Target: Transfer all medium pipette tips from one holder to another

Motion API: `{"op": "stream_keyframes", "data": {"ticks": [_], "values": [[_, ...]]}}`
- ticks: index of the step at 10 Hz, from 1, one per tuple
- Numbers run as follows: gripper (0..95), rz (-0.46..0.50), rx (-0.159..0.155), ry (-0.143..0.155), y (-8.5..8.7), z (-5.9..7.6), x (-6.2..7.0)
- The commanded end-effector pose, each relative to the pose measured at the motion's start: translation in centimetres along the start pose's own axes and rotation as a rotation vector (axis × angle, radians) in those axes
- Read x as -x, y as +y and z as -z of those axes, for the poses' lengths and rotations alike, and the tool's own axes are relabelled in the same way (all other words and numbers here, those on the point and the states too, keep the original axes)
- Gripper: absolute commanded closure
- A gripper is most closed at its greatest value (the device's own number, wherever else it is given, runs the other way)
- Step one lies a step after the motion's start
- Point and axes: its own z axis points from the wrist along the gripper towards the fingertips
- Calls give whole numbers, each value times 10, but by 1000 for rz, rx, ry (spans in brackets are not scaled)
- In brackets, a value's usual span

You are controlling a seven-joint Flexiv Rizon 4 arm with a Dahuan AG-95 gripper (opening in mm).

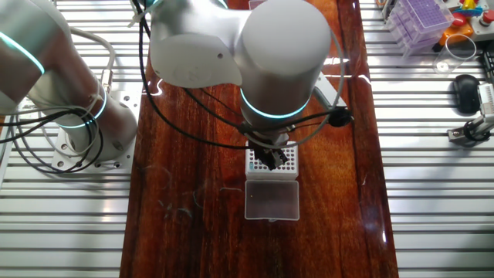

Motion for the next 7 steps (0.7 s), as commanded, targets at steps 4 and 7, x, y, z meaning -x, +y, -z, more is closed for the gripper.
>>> {"op": "stream_keyframes", "data": {"ticks": [4,7], "values": [[950,4,9,-7,6,42,4],[950,-20,22,-16,8,60,15]]}}
